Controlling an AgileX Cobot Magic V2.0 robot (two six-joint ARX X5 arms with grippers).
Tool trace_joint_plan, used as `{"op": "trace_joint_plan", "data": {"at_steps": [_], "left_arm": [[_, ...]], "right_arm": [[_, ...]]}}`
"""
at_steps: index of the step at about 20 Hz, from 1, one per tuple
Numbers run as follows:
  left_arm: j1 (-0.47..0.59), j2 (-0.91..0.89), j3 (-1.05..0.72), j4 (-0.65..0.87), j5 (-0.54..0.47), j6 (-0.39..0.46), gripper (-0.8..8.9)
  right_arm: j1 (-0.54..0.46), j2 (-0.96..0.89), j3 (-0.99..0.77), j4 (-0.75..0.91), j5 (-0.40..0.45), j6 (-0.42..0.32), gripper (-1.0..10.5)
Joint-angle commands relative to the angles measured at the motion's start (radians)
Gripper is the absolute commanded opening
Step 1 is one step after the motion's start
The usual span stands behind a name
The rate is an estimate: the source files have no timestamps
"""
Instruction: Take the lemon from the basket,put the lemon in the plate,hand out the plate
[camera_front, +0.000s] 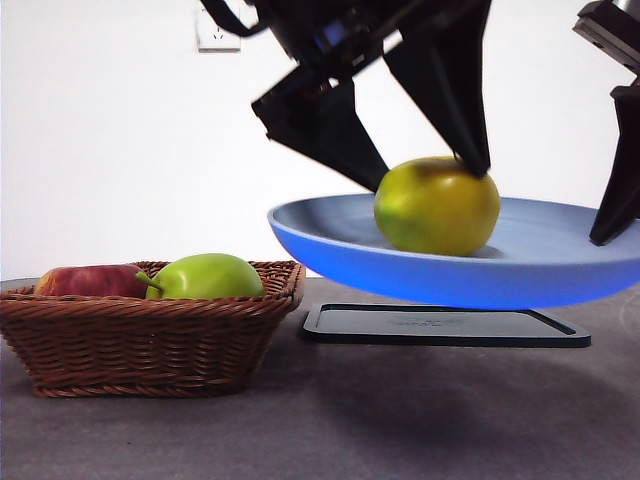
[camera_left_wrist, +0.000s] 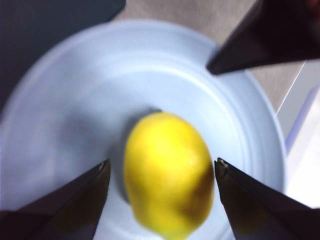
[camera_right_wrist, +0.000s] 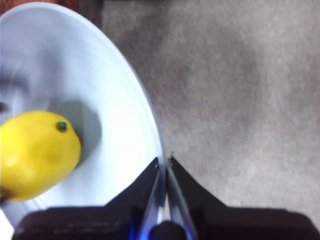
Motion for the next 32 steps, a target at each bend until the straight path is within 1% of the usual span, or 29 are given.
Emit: {"op": "trace_joint_plan", "data": {"at_steps": [1, 4, 7, 9, 12, 14, 15, 19, 23, 29, 32], "left_arm": [[-0.01, -0.06, 0.012, -0.017, 0.005, -0.011, 3.63], [0.003, -0.176, 0.012, -0.088, 0.004, -0.011, 3.63], [0.027, -0.307, 0.012, -0.159, -0.005, -0.012, 3.63], [0.035, -0.38, 0.012, -0.198, -0.053, -0.011, 3.63], [0.036, -0.47, 0.012, -0.26, -0.151, -0.01, 3.63], [0.036, -0.509, 0.012, -0.291, -0.191, -0.01, 3.63], [0.036, -0.522, 0.012, -0.303, -0.208, -0.01, 3.63], [0.036, -0.531, 0.012, -0.348, -0.206, -0.01, 3.63], [0.036, -0.531, 0.012, -0.349, -0.208, -0.01, 3.63], [0.036, -0.531, 0.012, -0.35, -0.232, -0.01, 3.63], [0.036, -0.531, 0.012, -0.349, -0.232, -0.01, 3.63]], "right_arm": [[0.002, 0.01, 0.014, -0.002, -0.003, 0.014, 0.0], [-0.009, 0.026, 0.015, 0.016, -0.002, 0.032, 0.0], [-0.038, 0.104, 0.055, 0.043, -0.002, 0.03, 0.0], [-0.061, 0.178, 0.114, 0.064, -0.002, 0.013, 0.0], [-0.105, 0.326, 0.252, 0.095, -0.002, -0.005, 0.0], [-0.136, 0.433, 0.353, 0.108, -0.002, -0.011, 0.0], [-0.148, 0.492, 0.407, 0.109, -0.002, -0.012, 0.0], [-0.182, 0.724, 0.594, 0.118, -0.003, -0.013, 0.0], [-0.184, 0.882, 0.691, 0.124, -0.006, -0.008, 0.0], [-0.19, 0.947, 0.696, 0.152, 0.003, 0.005, 0.2], [-0.196, 0.947, 0.696, 0.153, 0.002, 0.005, 1.4]]}}
